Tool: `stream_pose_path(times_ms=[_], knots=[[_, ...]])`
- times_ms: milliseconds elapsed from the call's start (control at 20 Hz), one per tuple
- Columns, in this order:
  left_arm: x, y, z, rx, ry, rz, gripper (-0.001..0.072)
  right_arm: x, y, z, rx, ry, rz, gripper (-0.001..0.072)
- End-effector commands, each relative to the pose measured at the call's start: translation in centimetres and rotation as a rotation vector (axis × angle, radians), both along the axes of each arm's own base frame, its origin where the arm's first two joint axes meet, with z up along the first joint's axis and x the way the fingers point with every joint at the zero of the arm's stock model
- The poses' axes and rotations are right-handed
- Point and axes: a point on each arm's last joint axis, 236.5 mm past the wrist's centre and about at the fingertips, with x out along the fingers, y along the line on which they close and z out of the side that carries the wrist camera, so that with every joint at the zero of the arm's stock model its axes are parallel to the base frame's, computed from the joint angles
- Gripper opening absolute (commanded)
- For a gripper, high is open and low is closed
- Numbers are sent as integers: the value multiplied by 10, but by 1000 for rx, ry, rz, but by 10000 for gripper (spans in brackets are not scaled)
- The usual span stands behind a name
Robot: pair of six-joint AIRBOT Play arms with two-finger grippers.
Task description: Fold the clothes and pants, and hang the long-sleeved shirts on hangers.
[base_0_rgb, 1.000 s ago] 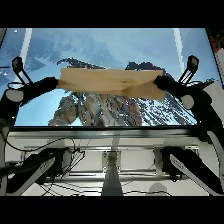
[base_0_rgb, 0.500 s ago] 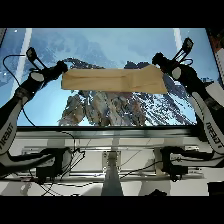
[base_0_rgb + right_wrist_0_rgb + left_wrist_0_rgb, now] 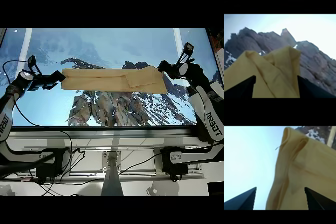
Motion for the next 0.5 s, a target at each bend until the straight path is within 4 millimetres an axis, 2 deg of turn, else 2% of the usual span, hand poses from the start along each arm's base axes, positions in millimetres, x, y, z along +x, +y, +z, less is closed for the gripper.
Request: stream_pose_path(times_ms=[0, 50, 100, 200, 300, 350, 400, 450], knots=[[-12, 1, -19, -35, 84, -52, 684, -14, 17, -7, 40, 63, 94, 577], [-8, -9, -20, -37, 80, -78, 682, -13, 27, -6, 60, 58, 106, 558], [-2, -19, -22, -32, 76, -103, 644, -13, 35, -6, 61, 54, 127, 547], [9, -42, -23, -13, 53, -154, 506, -12, 54, -4, 53, 42, 169, 545], [17, -66, -20, 21, 10, -216, 220, -5, 74, 2, 43, -3, 202, 543], [18, -77, -16, 37, -6, -260, 48, -1, 84, 5, 39, -29, 219, 486], [21, -84, -8, 55, -24, -296, 11, 1, 96, 9, 37, -48, 240, 426], [24, -86, 3, 79, -48, -324, 10, 2, 110, 12, 37, -56, 266, 422]])
